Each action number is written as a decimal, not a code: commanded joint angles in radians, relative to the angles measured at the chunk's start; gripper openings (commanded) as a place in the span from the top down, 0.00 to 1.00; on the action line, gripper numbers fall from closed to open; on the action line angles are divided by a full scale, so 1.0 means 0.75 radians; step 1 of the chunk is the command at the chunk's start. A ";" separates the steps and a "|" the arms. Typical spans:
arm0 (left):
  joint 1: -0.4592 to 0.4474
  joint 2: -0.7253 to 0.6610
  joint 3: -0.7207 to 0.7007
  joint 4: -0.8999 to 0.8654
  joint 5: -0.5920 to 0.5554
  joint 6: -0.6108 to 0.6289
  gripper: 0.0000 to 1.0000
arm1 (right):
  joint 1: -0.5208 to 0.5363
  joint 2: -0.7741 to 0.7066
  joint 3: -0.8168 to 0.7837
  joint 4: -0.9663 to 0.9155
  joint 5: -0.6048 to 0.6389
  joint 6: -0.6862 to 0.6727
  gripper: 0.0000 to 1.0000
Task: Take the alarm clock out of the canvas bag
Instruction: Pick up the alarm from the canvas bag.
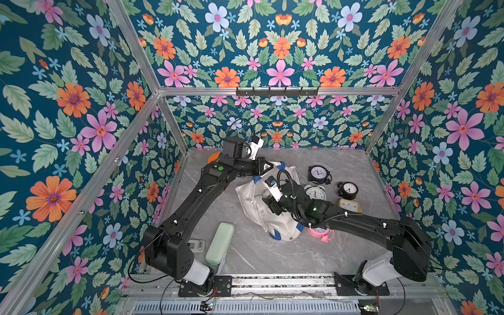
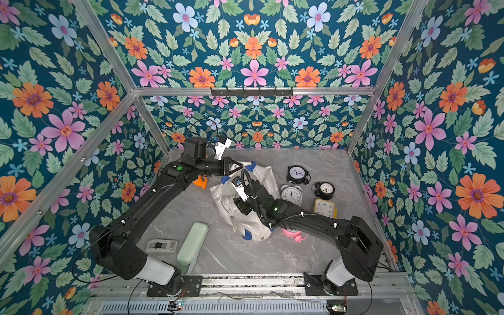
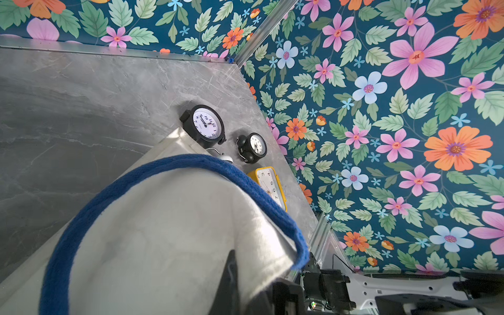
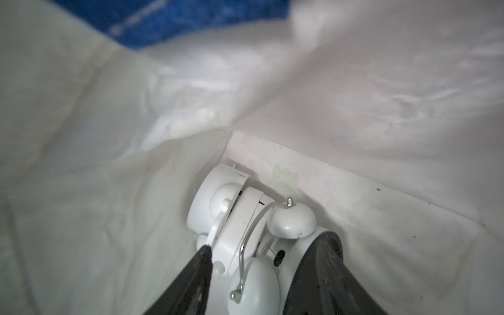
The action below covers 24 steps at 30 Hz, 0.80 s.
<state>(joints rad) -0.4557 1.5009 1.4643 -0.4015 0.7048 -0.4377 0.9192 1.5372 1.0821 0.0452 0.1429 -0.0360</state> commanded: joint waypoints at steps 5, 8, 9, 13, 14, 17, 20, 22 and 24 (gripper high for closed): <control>0.000 -0.020 0.000 0.088 0.028 -0.001 1.00 | 0.037 0.081 0.054 -0.030 0.056 0.060 0.38; 0.000 -0.018 -0.001 0.091 0.026 0.000 1.00 | 0.047 0.102 0.051 -0.022 0.076 0.078 0.37; 0.000 -0.018 0.002 0.090 0.026 -0.001 1.00 | 0.050 0.109 0.045 -0.014 0.083 0.082 0.37; 0.000 -0.017 0.002 0.097 0.032 -0.007 1.00 | 0.057 0.147 0.047 -0.001 0.188 0.092 0.36; 0.000 -0.019 0.001 0.098 0.030 -0.006 1.00 | 0.056 0.149 0.065 -0.014 0.226 0.103 0.35; 0.000 -0.017 -0.001 0.080 0.016 0.003 1.00 | 0.057 0.233 0.140 -0.095 0.239 0.111 0.40; 0.000 -0.021 -0.005 0.081 0.014 0.003 1.00 | 0.059 0.271 0.194 -0.150 0.265 0.114 0.44; 0.000 -0.027 -0.007 0.076 0.009 0.005 1.00 | 0.059 0.277 0.201 -0.154 0.290 0.111 0.48; 0.000 -0.033 -0.006 0.075 0.008 0.007 1.00 | 0.059 0.282 0.206 -0.160 0.291 0.101 0.50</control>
<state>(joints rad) -0.4534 1.4929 1.4582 -0.3988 0.6937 -0.4377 0.9619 1.7447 1.2259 -0.0555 0.3229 0.0334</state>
